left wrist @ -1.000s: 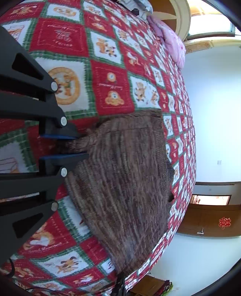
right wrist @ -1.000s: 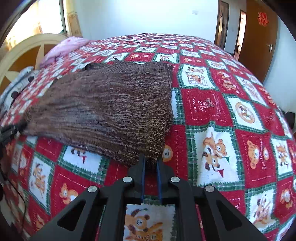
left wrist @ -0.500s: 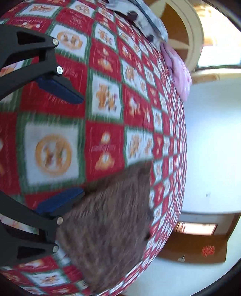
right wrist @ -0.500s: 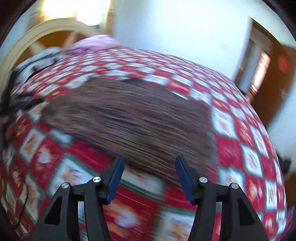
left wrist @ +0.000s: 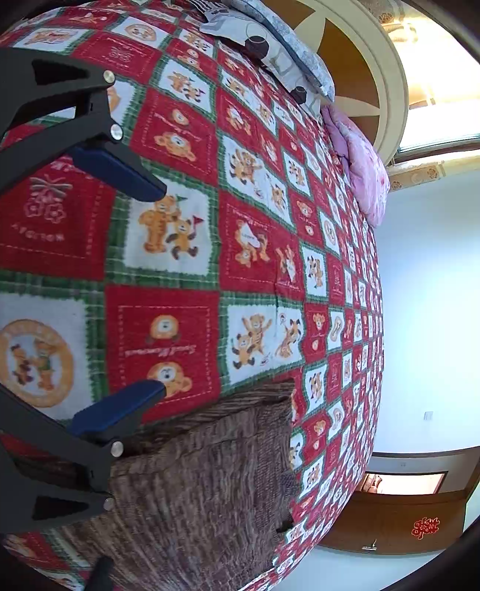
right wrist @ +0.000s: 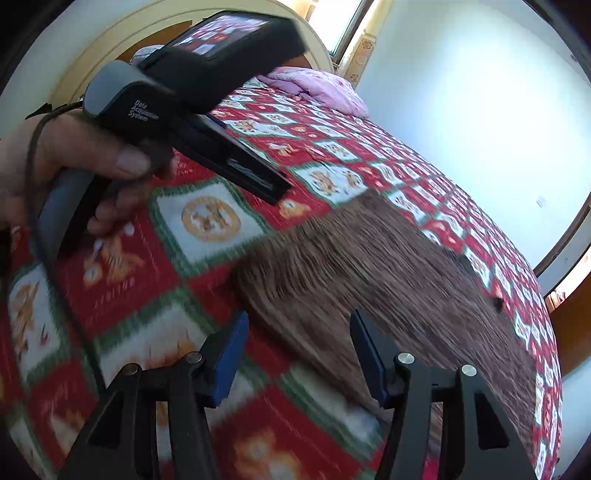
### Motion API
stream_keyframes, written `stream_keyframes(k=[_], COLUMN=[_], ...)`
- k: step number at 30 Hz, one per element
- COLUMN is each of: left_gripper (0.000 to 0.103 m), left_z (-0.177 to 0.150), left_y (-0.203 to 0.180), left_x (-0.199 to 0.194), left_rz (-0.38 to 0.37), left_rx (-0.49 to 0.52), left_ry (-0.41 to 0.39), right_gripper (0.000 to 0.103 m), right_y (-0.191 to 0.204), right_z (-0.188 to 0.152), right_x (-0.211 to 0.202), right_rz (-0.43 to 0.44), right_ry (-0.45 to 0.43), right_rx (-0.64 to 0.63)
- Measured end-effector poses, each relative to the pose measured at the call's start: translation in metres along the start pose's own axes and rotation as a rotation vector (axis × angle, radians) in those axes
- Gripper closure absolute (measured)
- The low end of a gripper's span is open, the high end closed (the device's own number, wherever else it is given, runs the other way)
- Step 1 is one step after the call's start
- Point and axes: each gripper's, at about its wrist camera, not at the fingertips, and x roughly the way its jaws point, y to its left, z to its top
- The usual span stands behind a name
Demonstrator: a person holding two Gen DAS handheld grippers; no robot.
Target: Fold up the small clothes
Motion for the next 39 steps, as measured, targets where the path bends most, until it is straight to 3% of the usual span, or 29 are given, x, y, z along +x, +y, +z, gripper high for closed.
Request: stream_keyframes(k=[8,10,14,19,22,25,27,29,31,32,35,39], left_gripper=[0.003,0.003,0.003,0.004,0.005,0.015,0.028,0.029,0.038,0.046,0.086,0.089], left_z=[0.009,0.013,0.022,0.038,0.048,0.057,0.061,0.063,0.065,0.066,0.065,0.063], left_y=[-0.008,-0.014,-0.024,-0.037,-0.049,-0.060,-0.064,-0.066,-0.065,-0.064,-0.060,-0.050], left_x=[0.014,0.017,0.023,0.032,0.041,0.056,0.065,0.073,0.081,0.083,0.088,0.091], left_rz=[-0.029,-0.048,-0.139,-0.286,-0.311,-0.321,-0.348,-0.365,-0.392,-0.411,-0.498,-0.548], left_rx=[0.013,0.021,0.020,-0.004,0.010,0.035,0.038,0.030,0.006,-0.009,-0.048,-0.112], left_ry=[0.021,0.021,0.017,0.009,0.017,0.037,0.053,0.075,0.090,0.098,0.100,0.107], right_gripper=[0.045,0.053,0.068,0.072,0.072,0.072,0.072,0.072,0.072,0.073,0.074,0.078], right_y=[-0.014,-0.015,-0.015,-0.011,-0.012,-0.020,-0.018,-0.015,-0.011,-0.010,-0.010,-0.013], right_z=[0.007,0.007,0.008,0.007,0.003,0.002,0.002,-0.001,-0.002,-0.003,-0.004,-0.005], right_x=[0.029,0.031,0.035,0.037,0.035,0.038,0.038,0.037,0.033,0.033,0.032,0.032], right_rz=[-0.013,0.003,0.017,0.013,0.036,0.073,0.066,0.049,0.041,0.042,0.050,0.052], right_ry=[-0.013,-0.017,-0.026,-0.044,-0.048,-0.049,-0.055,-0.063,-0.069,-0.073,-0.079,-0.081], right_rx=[0.110,0.128,0.138,0.130,0.151,0.192,0.190,0.177,0.173,0.174,0.181,0.178])
